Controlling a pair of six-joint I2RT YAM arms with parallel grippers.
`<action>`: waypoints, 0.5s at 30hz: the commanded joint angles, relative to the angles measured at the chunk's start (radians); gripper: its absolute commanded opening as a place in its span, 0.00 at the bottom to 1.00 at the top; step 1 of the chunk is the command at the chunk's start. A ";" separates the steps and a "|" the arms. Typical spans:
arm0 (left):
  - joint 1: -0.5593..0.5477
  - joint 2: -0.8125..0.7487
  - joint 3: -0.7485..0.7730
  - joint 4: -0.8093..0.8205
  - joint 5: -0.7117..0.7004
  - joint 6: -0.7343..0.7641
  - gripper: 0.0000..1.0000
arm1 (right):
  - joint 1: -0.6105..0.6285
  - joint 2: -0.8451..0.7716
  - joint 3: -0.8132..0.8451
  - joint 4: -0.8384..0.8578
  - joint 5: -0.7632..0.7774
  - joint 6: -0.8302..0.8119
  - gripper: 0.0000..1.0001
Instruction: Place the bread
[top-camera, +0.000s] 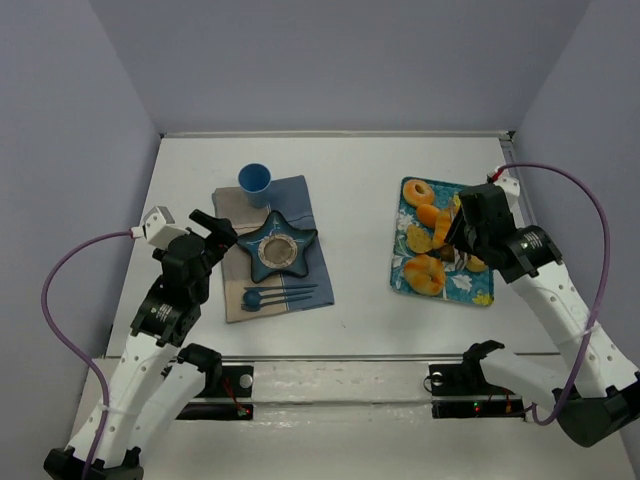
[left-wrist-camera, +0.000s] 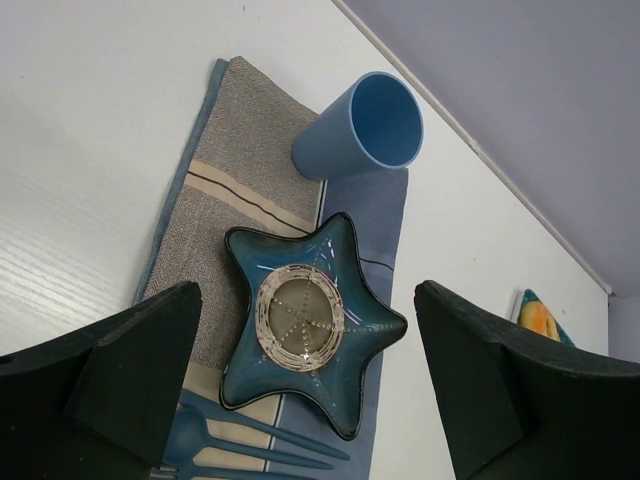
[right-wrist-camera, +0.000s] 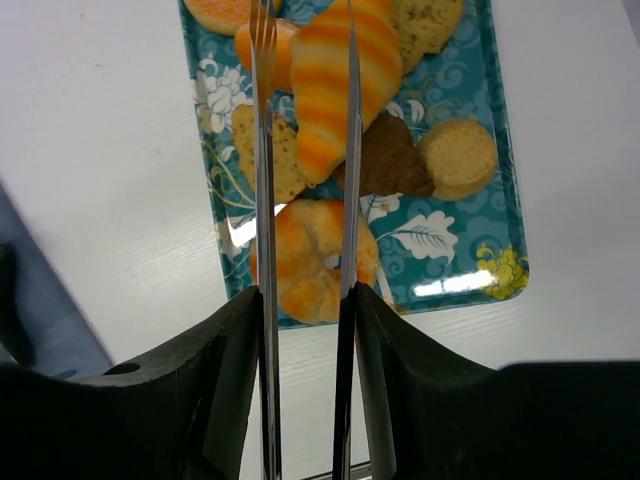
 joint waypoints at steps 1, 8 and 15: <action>0.004 -0.019 -0.010 0.044 -0.001 -0.007 0.99 | -0.020 0.009 -0.006 -0.039 0.065 0.044 0.47; 0.004 -0.022 -0.011 0.045 -0.002 -0.007 0.99 | -0.029 0.057 -0.041 -0.001 0.017 0.043 0.52; 0.004 -0.027 -0.011 0.035 -0.005 -0.013 0.99 | -0.072 0.084 -0.081 0.074 -0.049 0.018 0.57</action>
